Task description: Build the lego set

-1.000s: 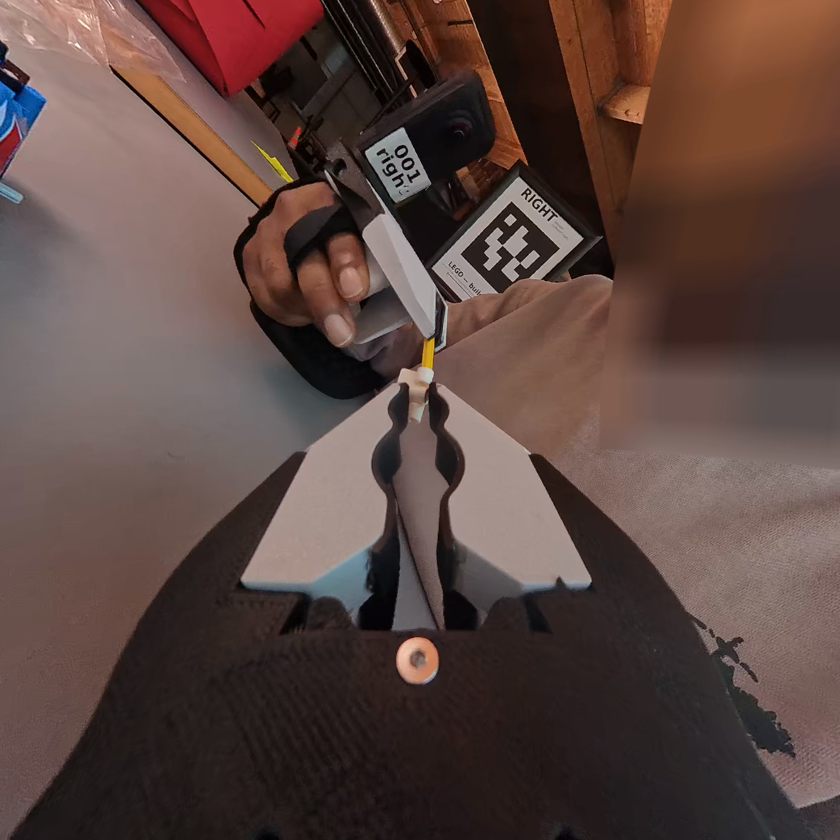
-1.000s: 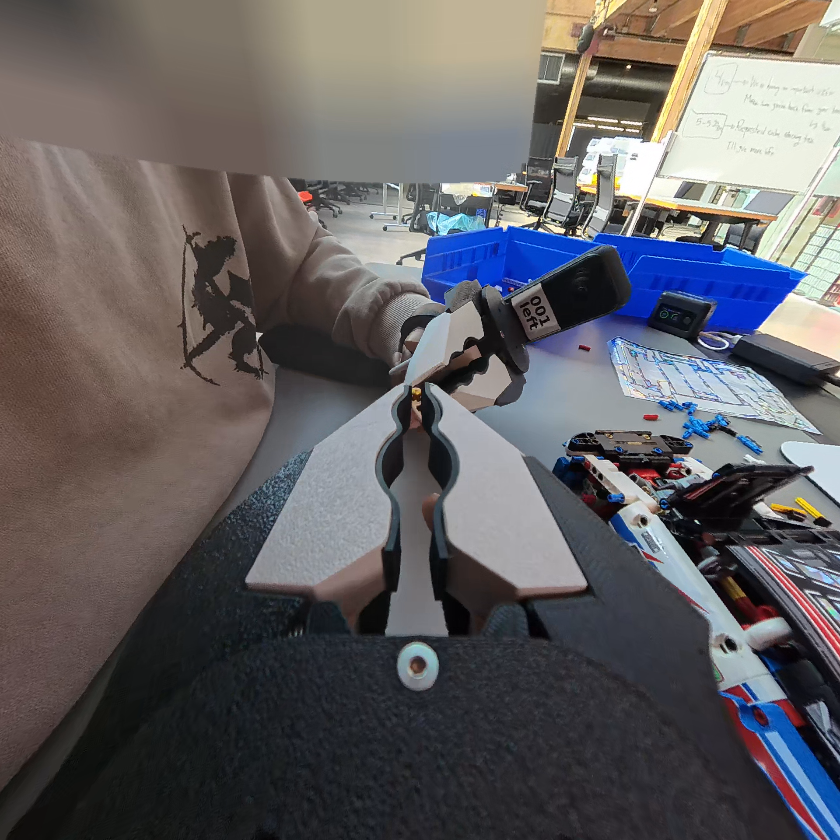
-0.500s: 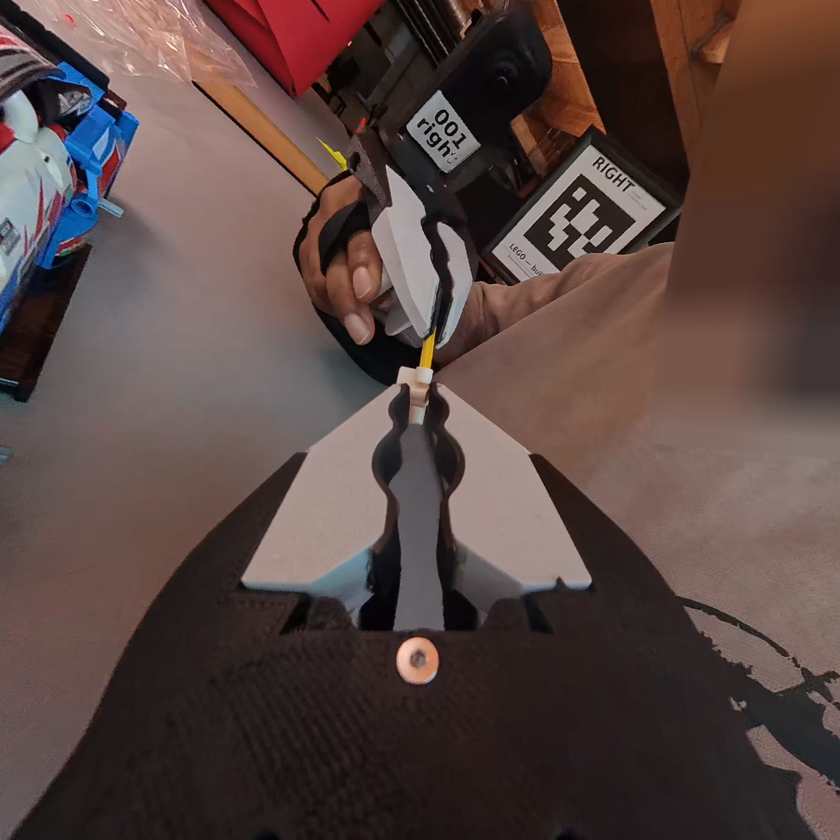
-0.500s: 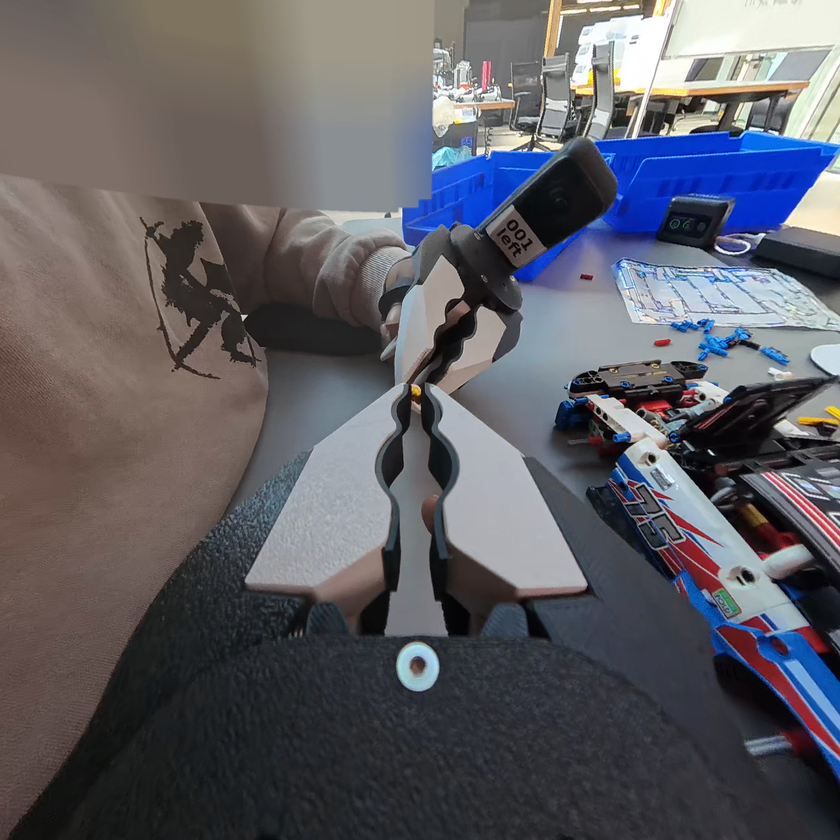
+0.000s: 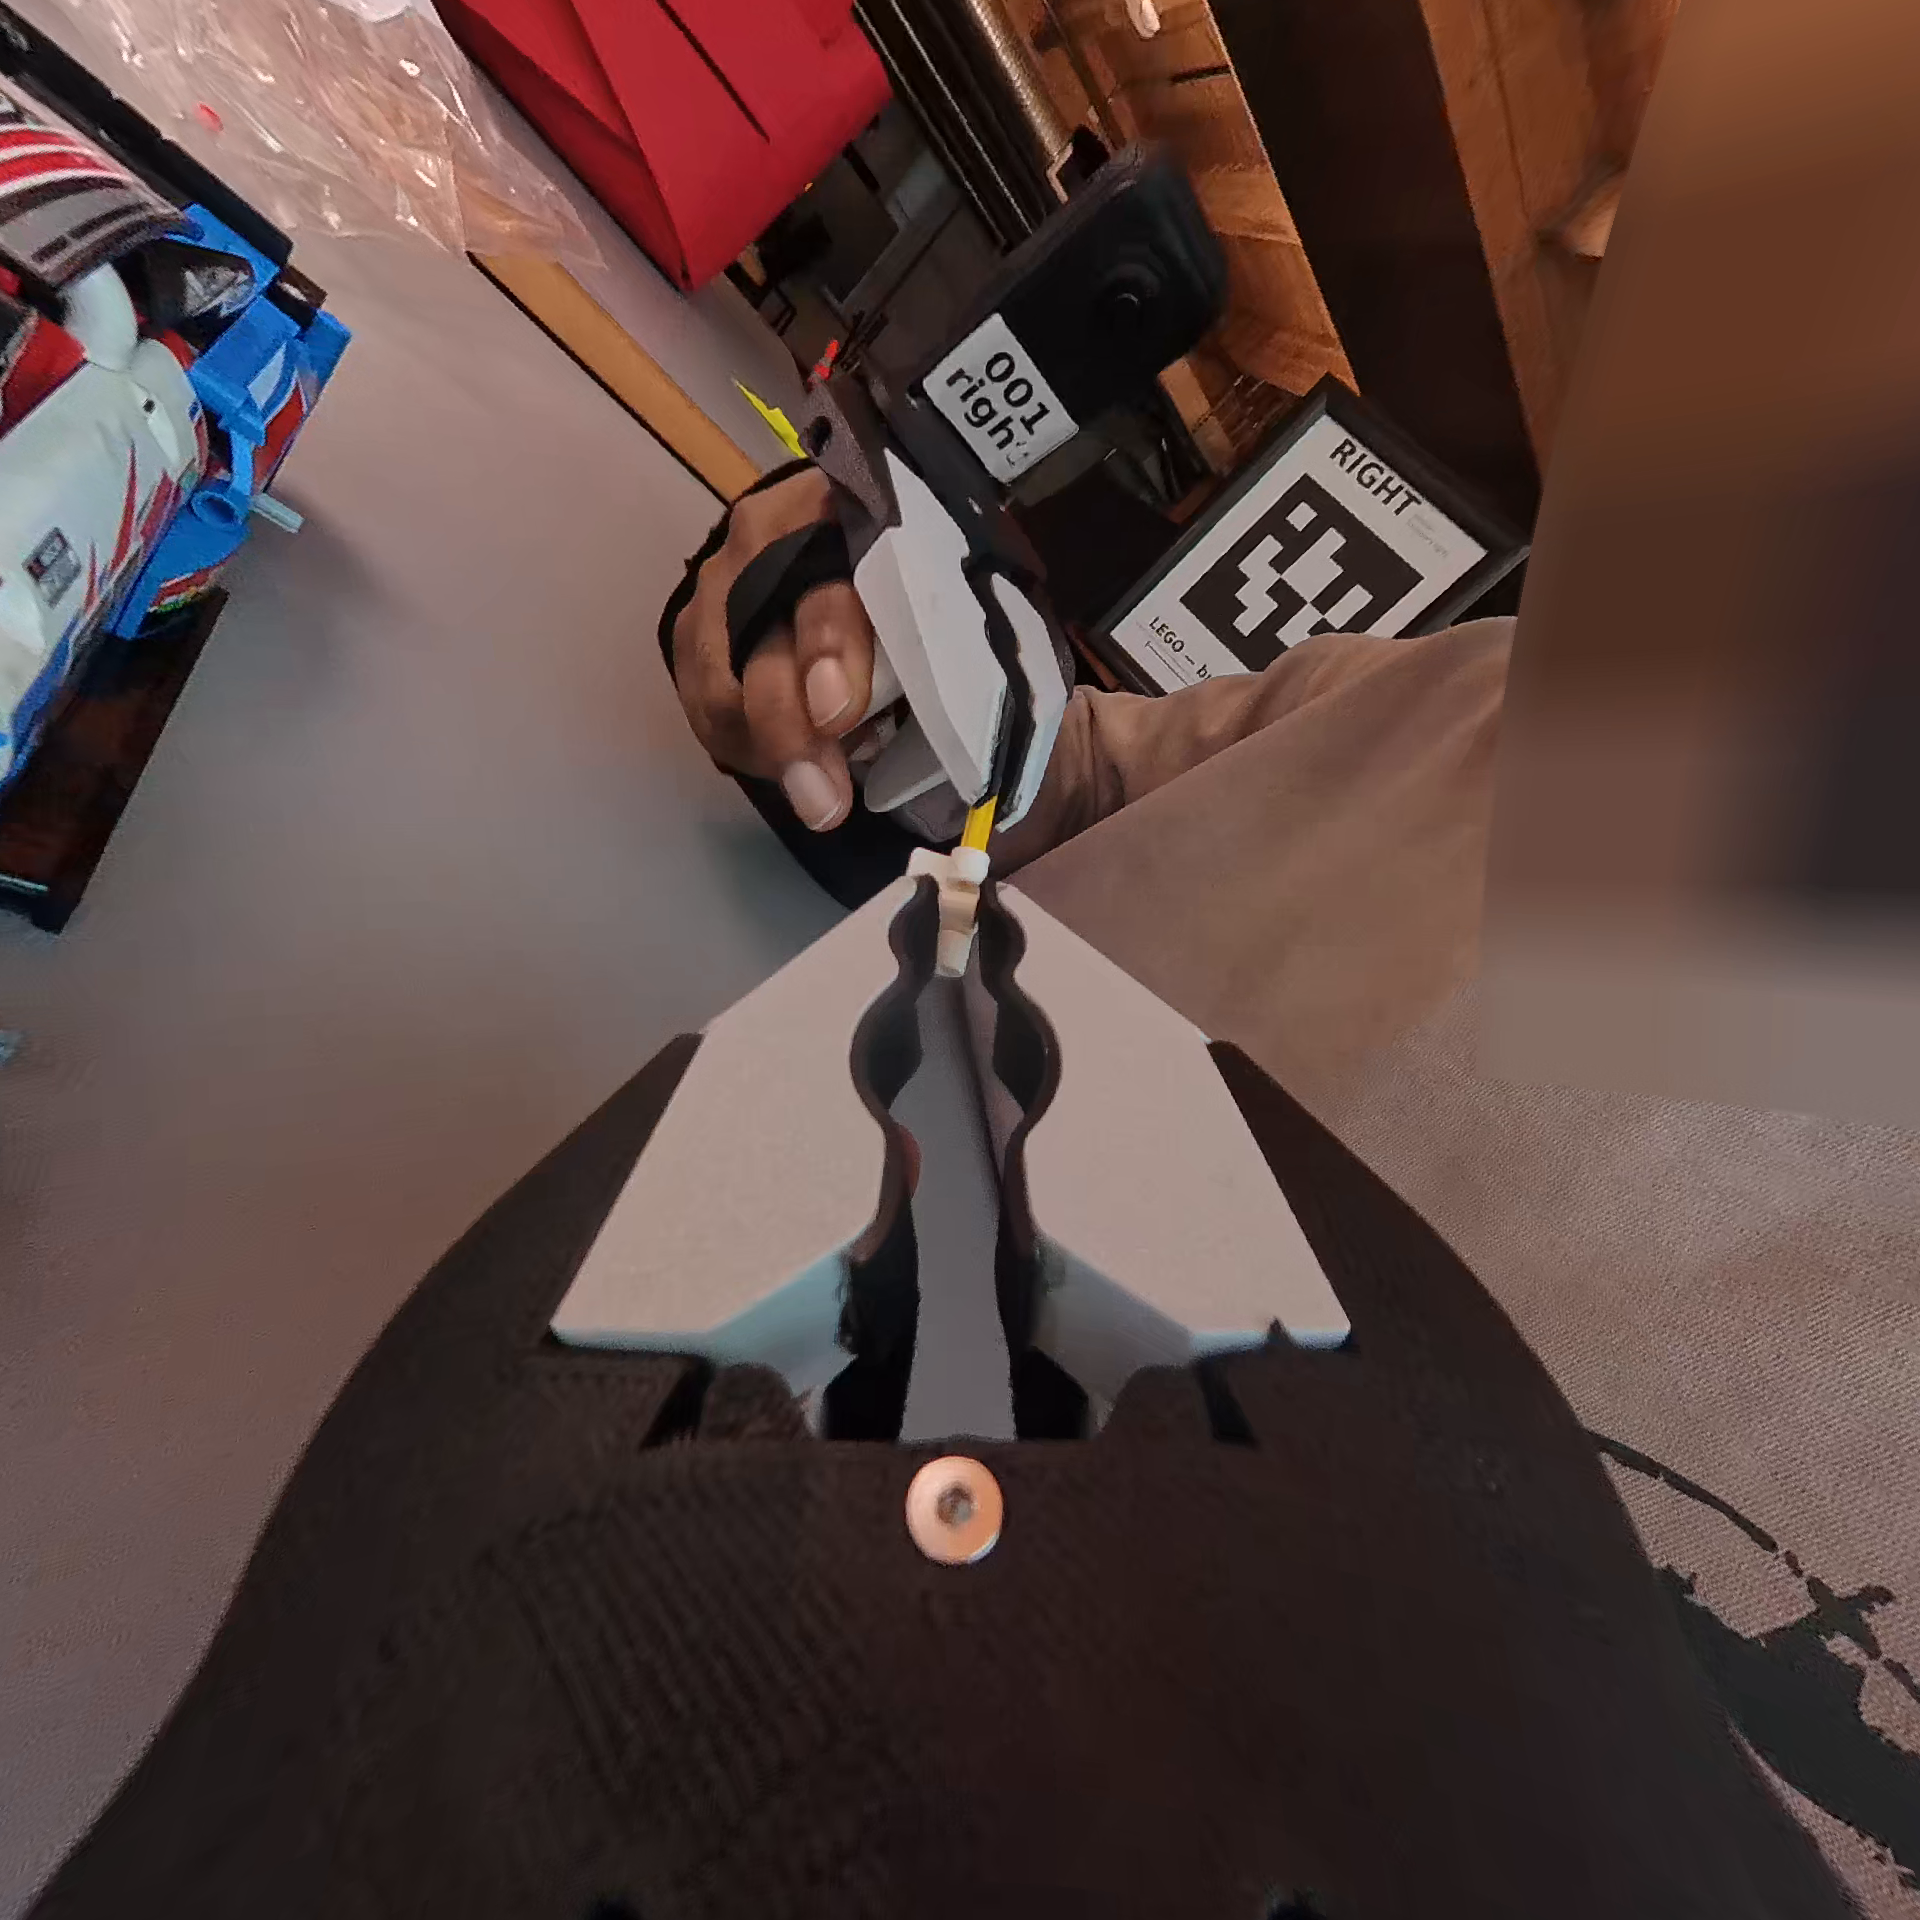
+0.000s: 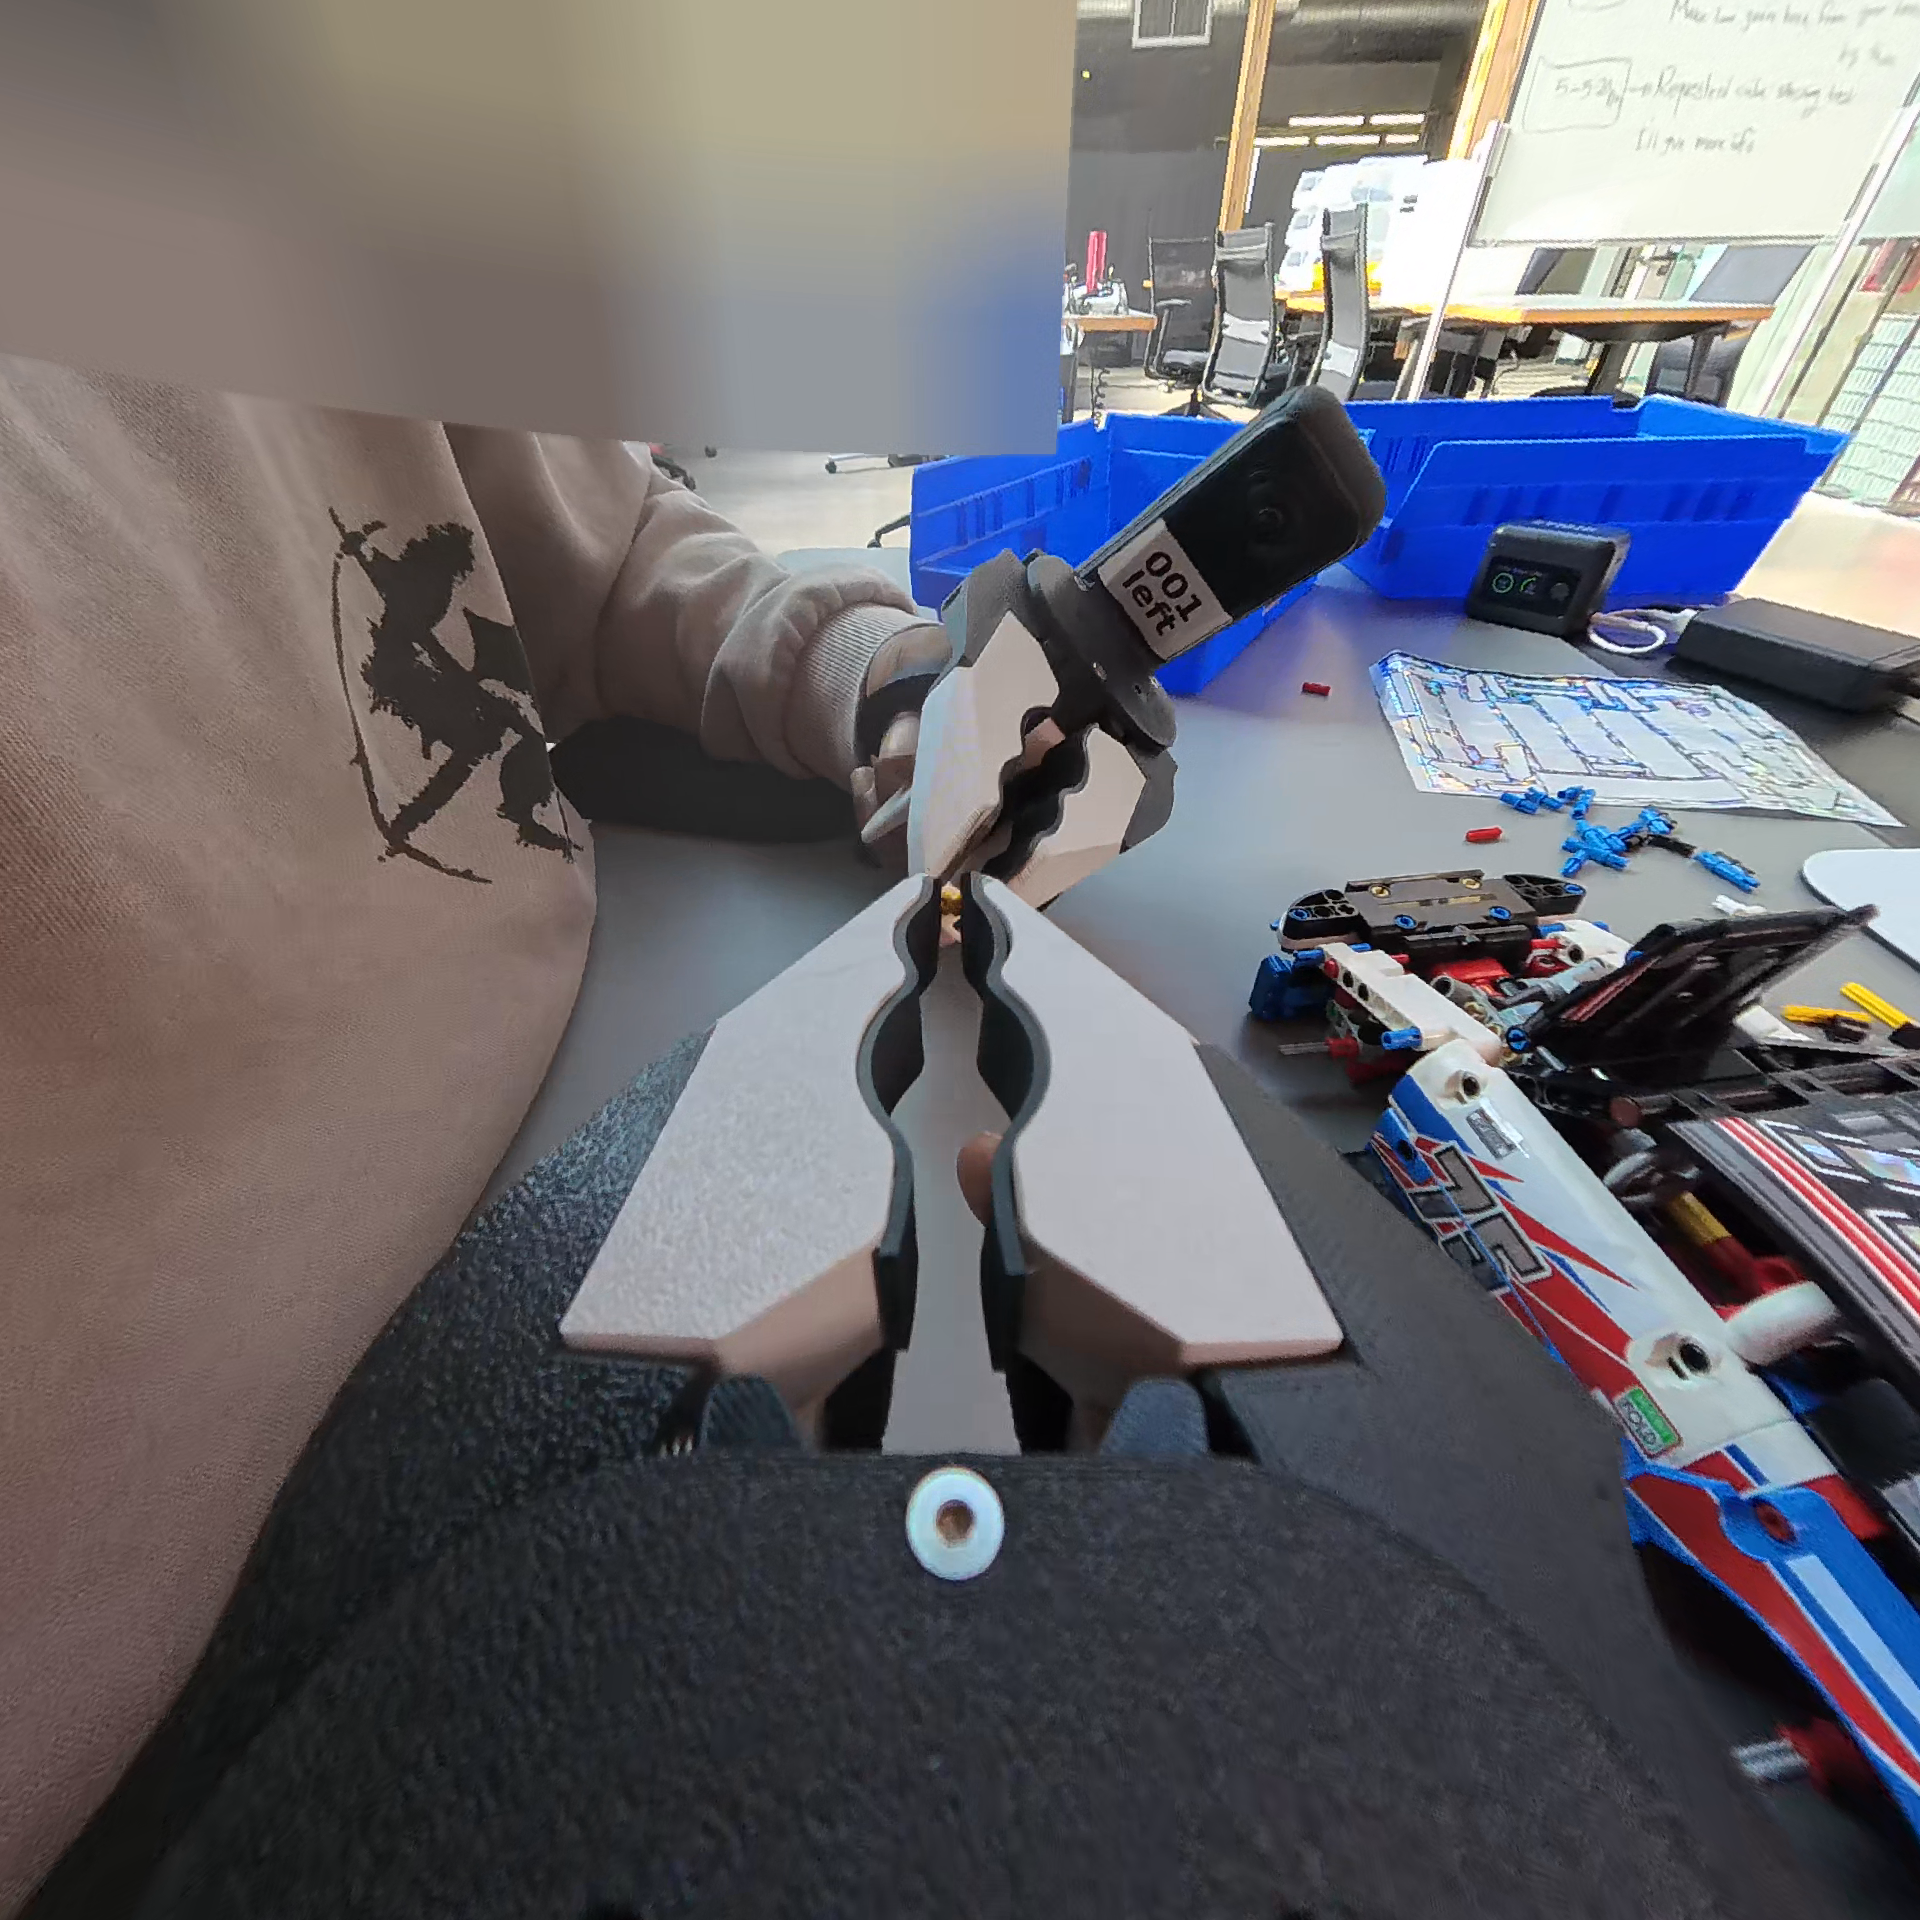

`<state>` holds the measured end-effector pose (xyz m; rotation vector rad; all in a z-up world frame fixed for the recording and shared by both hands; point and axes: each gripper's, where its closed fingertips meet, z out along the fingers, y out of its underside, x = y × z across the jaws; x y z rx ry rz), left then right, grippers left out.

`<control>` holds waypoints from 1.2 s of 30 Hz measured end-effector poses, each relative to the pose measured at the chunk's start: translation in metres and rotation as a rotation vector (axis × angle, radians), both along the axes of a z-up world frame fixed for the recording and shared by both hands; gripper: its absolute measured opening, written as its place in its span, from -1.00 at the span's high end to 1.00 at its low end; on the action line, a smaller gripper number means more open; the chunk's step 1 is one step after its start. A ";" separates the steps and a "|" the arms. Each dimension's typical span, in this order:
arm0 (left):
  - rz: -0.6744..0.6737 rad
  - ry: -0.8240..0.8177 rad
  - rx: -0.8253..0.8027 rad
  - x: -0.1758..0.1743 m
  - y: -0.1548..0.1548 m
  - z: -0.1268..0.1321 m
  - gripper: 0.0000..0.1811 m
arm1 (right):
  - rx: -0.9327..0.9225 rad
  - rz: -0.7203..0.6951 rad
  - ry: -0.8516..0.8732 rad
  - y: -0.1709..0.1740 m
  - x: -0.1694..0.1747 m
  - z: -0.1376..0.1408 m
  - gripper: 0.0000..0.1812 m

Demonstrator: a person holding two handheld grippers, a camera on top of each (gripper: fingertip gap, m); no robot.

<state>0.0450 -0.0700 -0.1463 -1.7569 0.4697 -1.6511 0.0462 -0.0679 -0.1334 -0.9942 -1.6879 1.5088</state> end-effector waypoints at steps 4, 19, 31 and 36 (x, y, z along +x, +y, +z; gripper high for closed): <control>0.017 -0.053 -0.011 -0.003 0.003 0.007 0.94 | -0.023 -0.025 0.040 0.002 -0.003 0.007 0.97; 0.051 -0.030 -0.039 -0.007 0.010 0.000 0.94 | 0.005 -0.069 0.013 0.007 -0.008 -0.002 0.97; 0.036 -0.059 -0.222 -0.002 0.012 -0.011 0.93 | 0.429 -0.145 0.017 0.003 -0.010 -0.021 0.92; 0.058 -0.148 -0.220 -0.008 0.014 0.001 0.93 | 0.149 -0.147 -0.058 0.006 -0.014 -0.012 0.95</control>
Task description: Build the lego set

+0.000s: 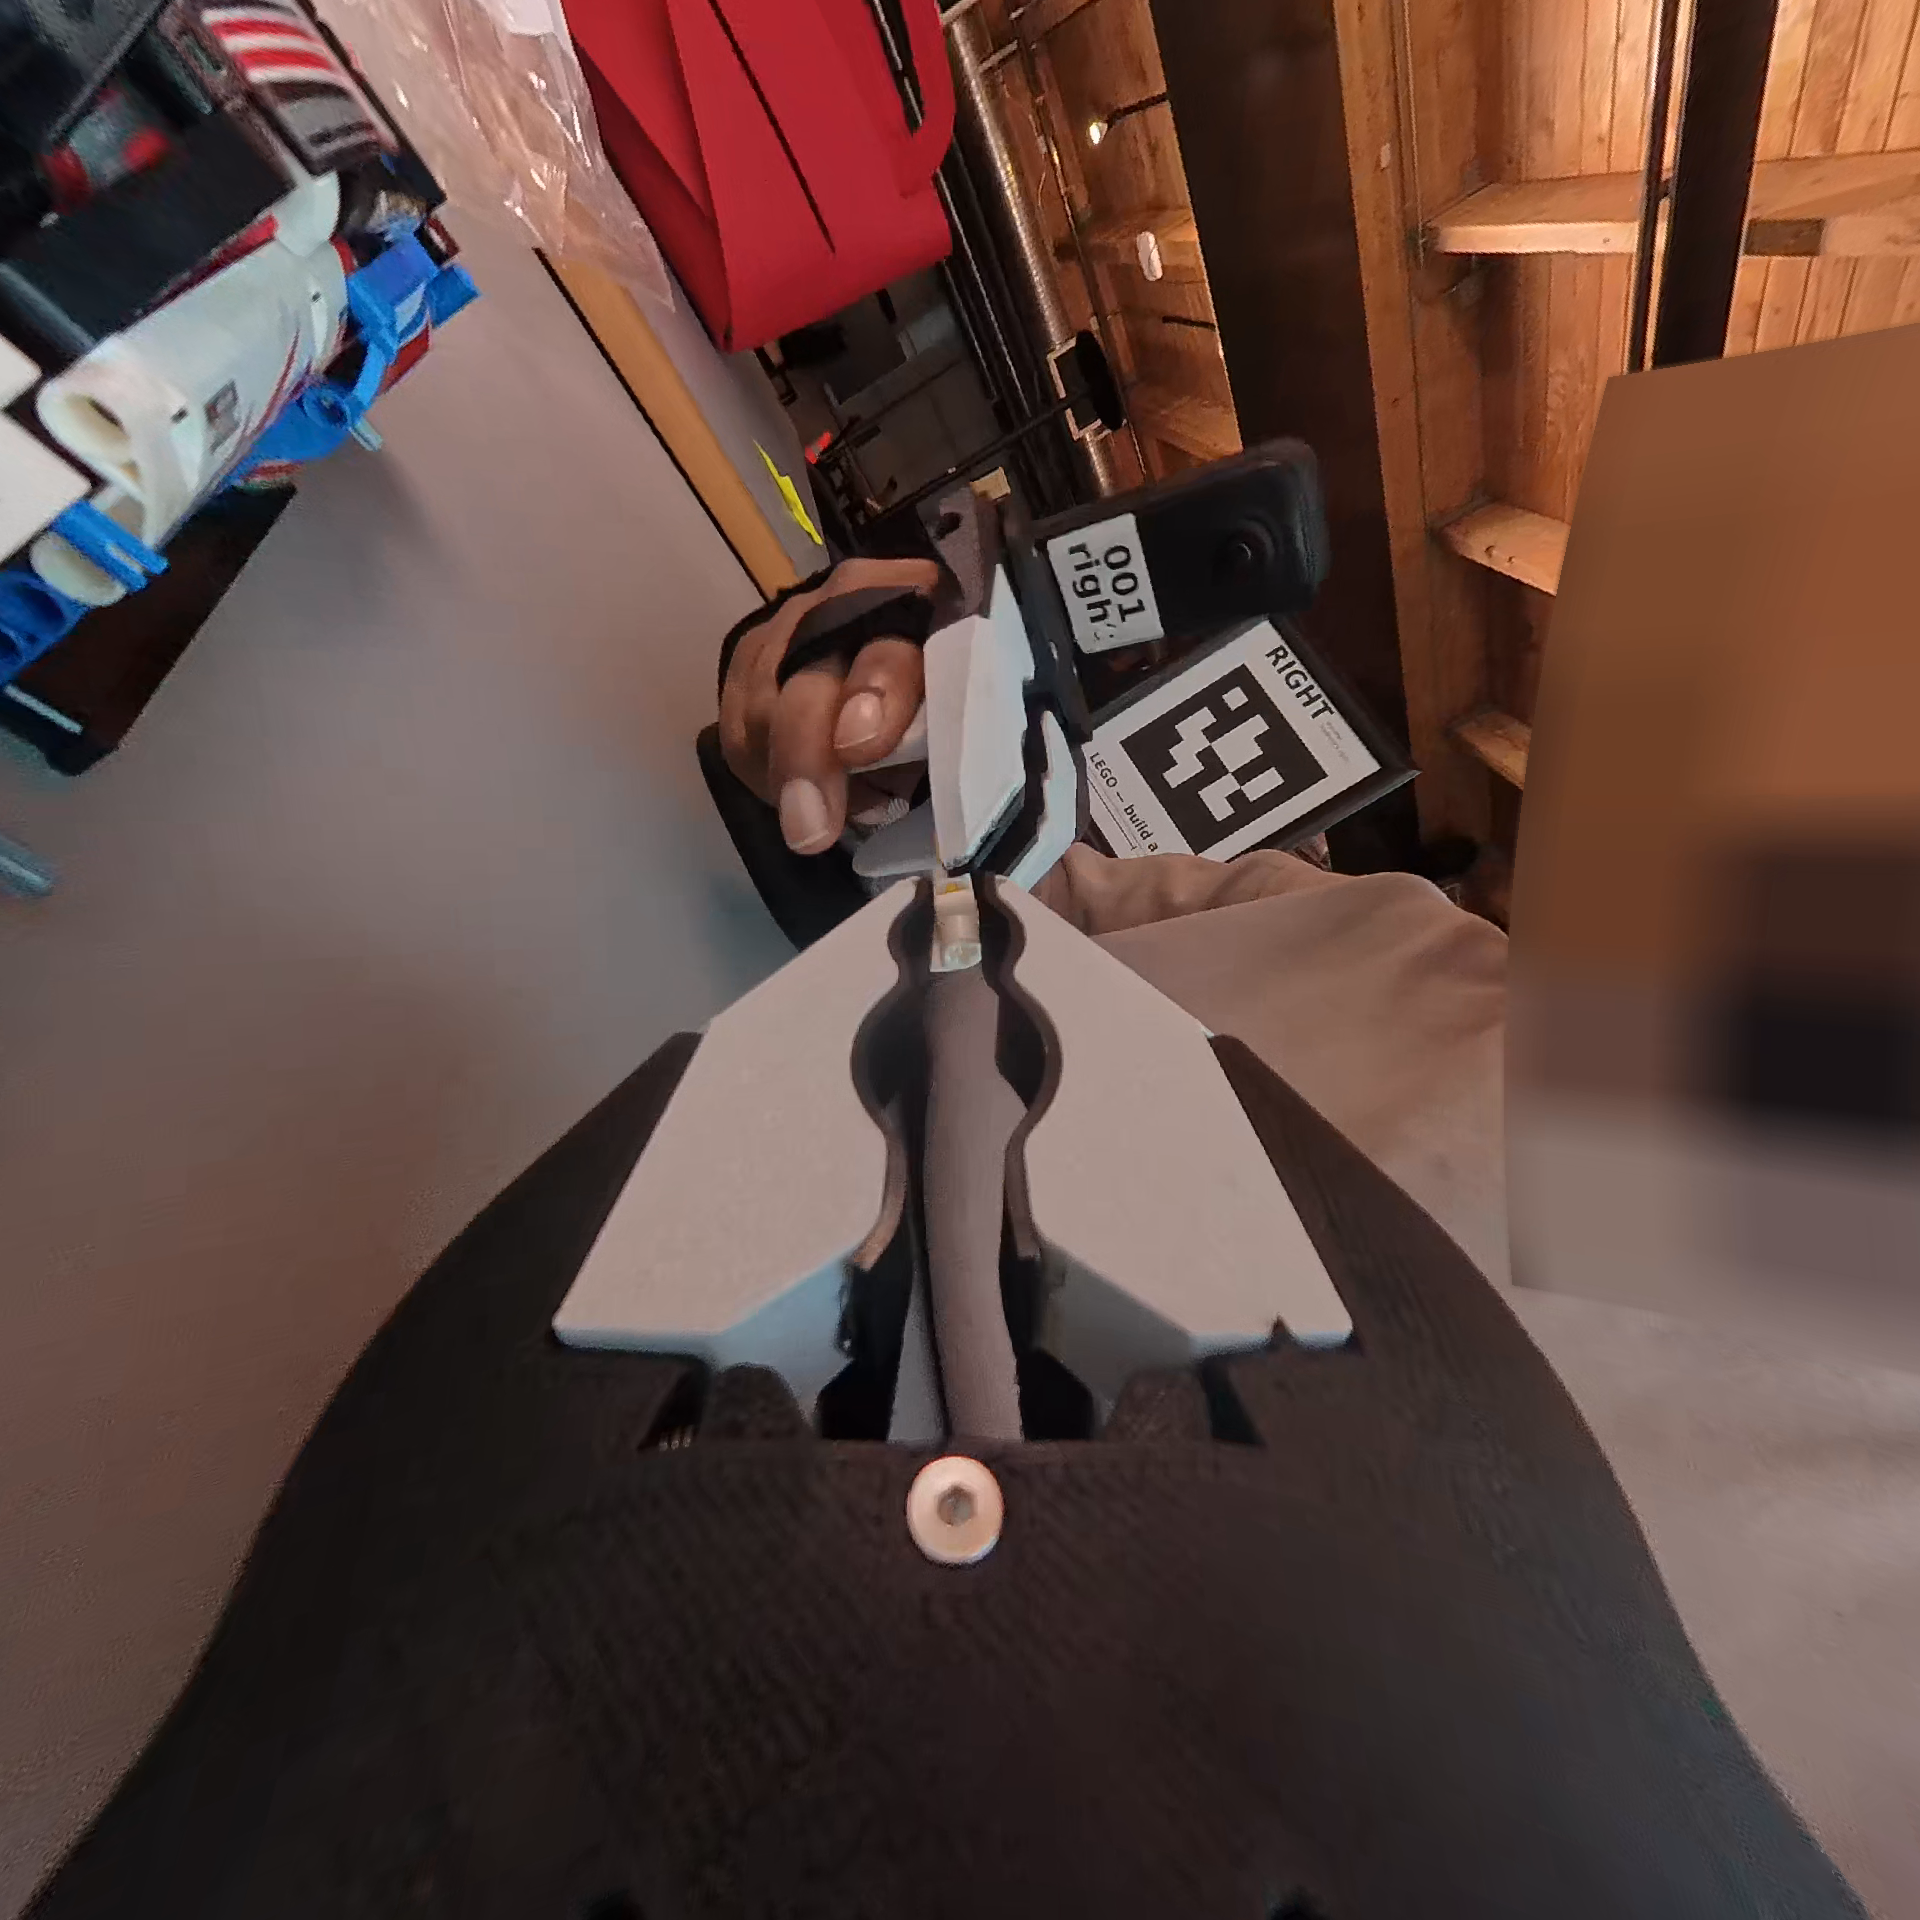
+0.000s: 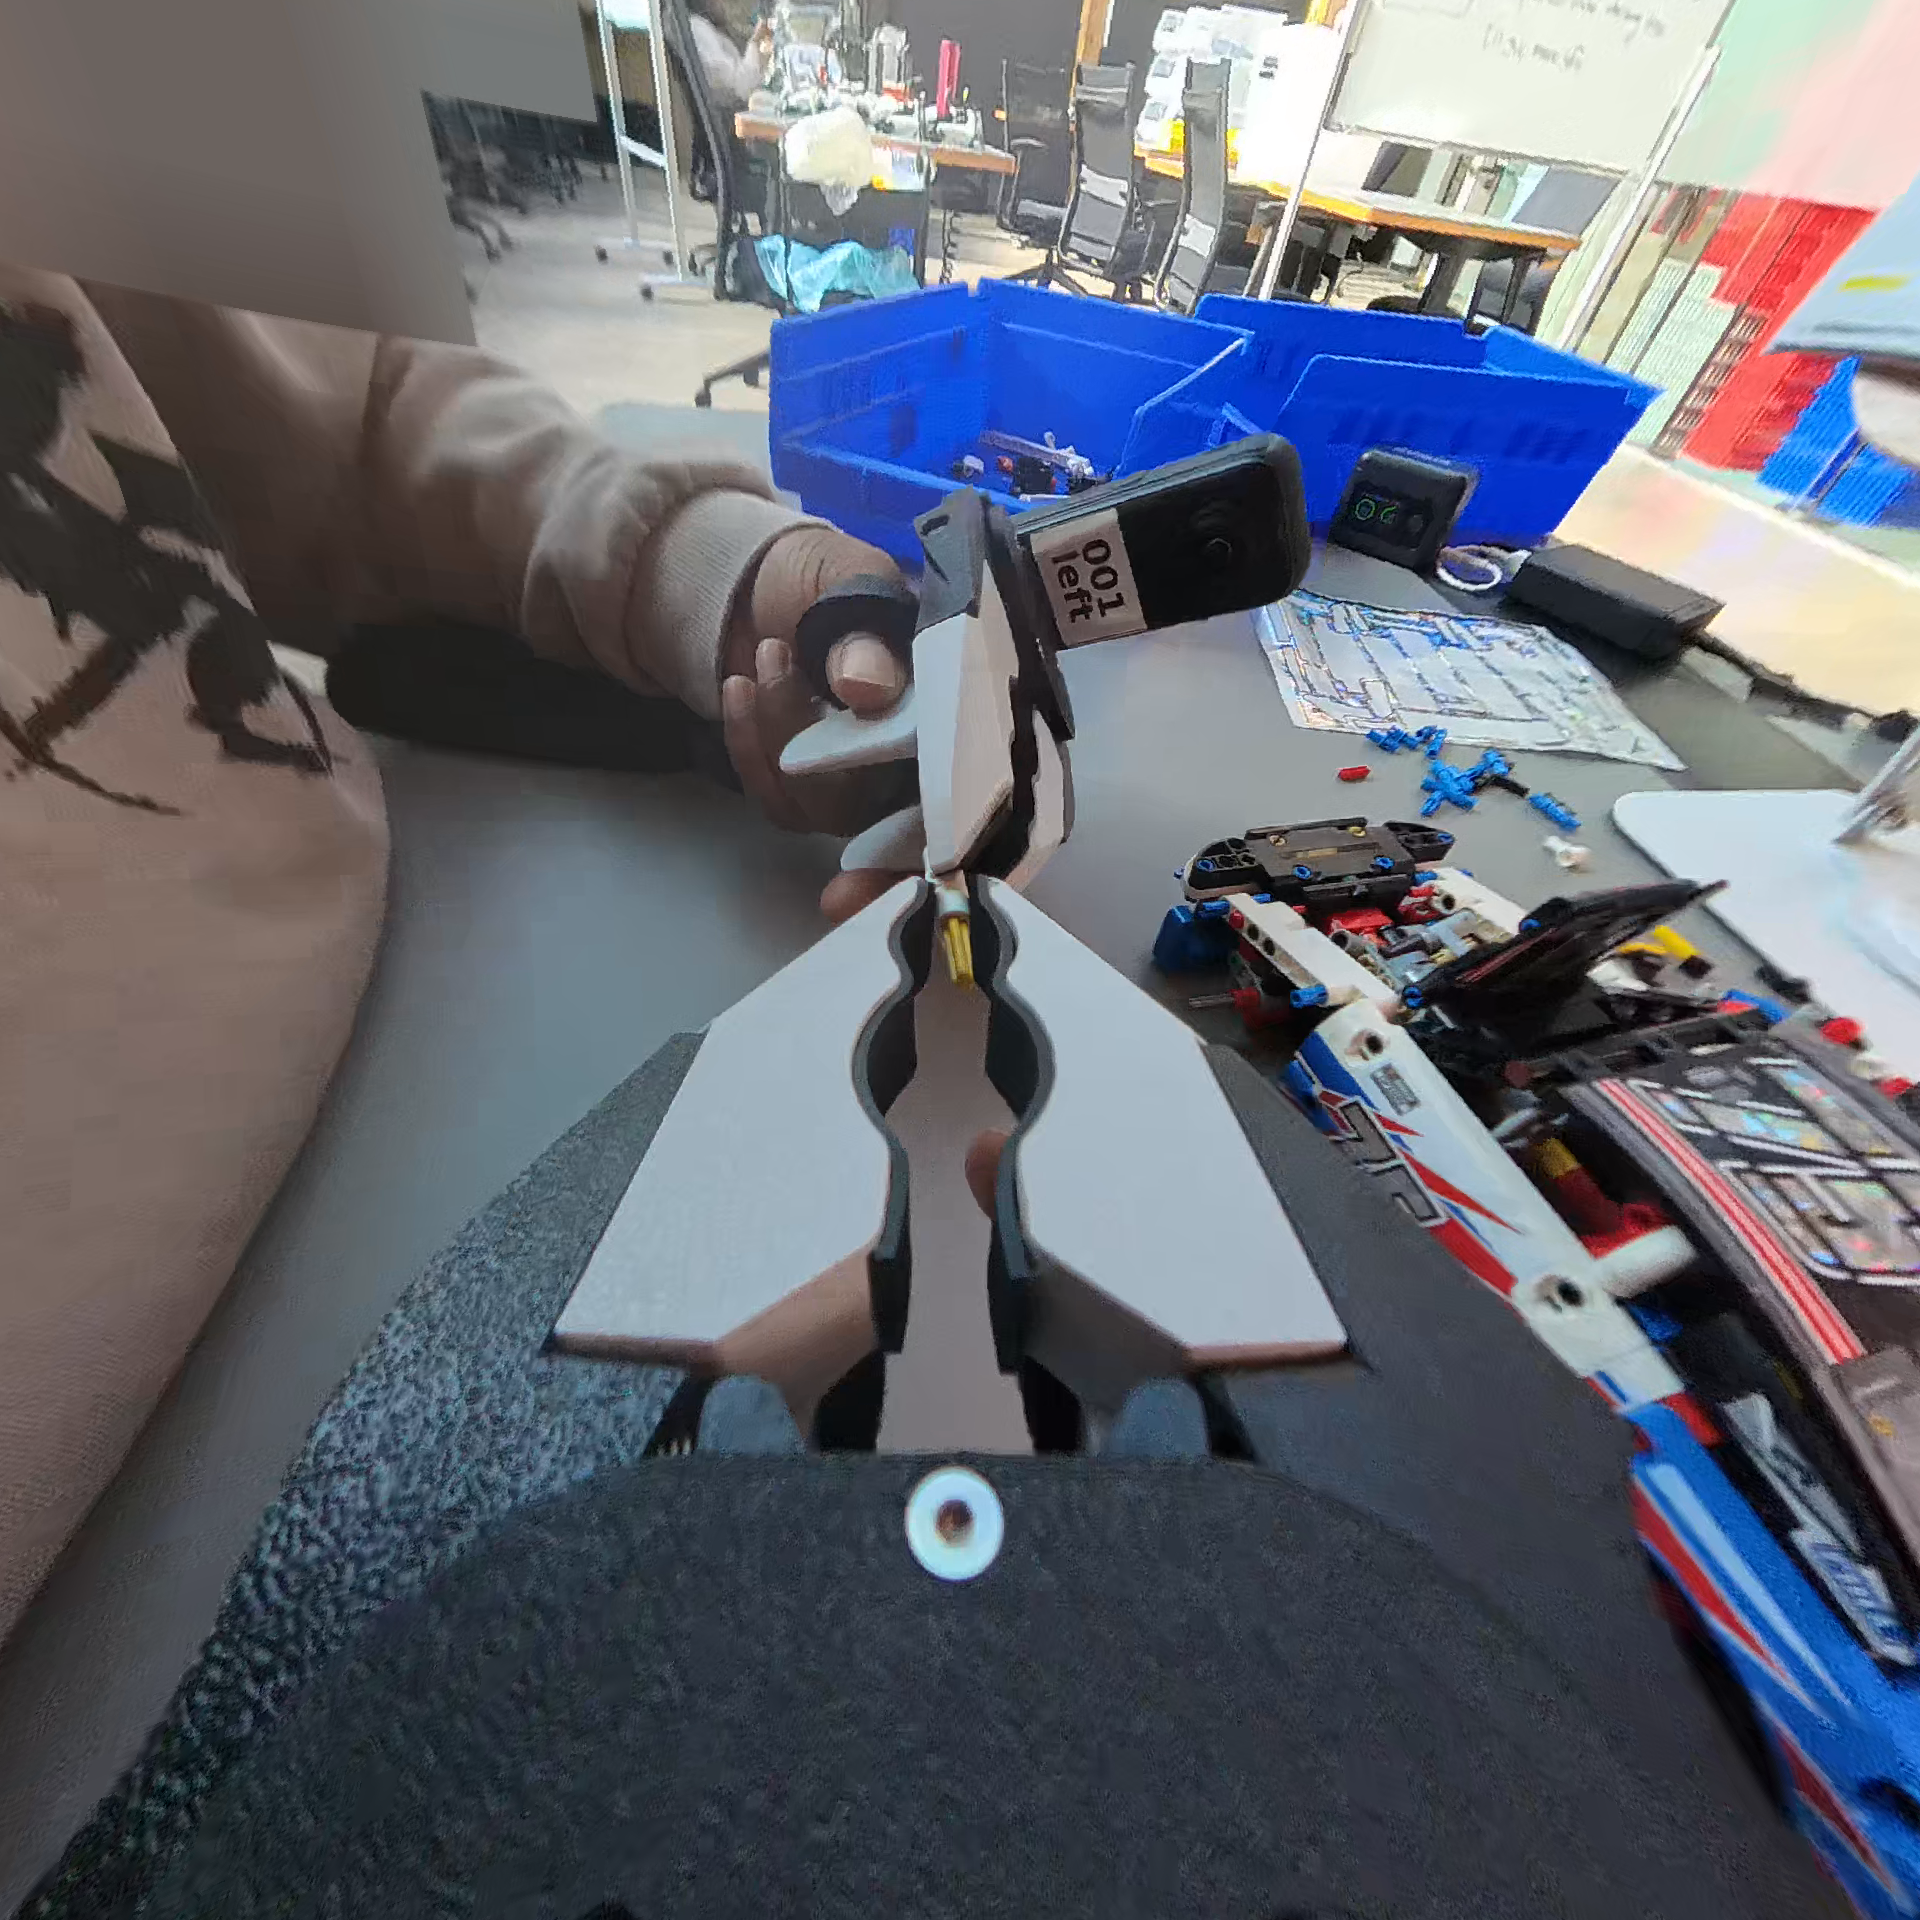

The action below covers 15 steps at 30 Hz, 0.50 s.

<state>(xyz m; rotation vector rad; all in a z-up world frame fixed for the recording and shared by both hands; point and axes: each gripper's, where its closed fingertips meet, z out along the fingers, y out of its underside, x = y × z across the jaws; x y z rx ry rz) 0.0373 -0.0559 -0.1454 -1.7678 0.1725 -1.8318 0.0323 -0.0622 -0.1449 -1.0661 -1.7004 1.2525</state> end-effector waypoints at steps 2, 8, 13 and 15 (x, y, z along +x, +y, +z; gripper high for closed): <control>0.039 -0.013 0.057 -0.005 0.003 0.009 0.84 | -0.179 0.010 -0.011 0.003 0.000 0.007 0.95; 0.123 0.215 0.270 -0.012 0.007 0.002 0.64 | -0.717 -0.015 -0.019 0.023 -0.005 0.024 0.96; 0.168 0.191 0.288 -0.010 0.013 0.013 0.99 | -0.913 -0.023 -0.054 0.023 -0.013 0.017 0.96; 0.151 0.178 0.241 -0.013 0.013 0.009 0.99 | -0.925 -0.027 -0.084 0.023 -0.015 0.011 0.96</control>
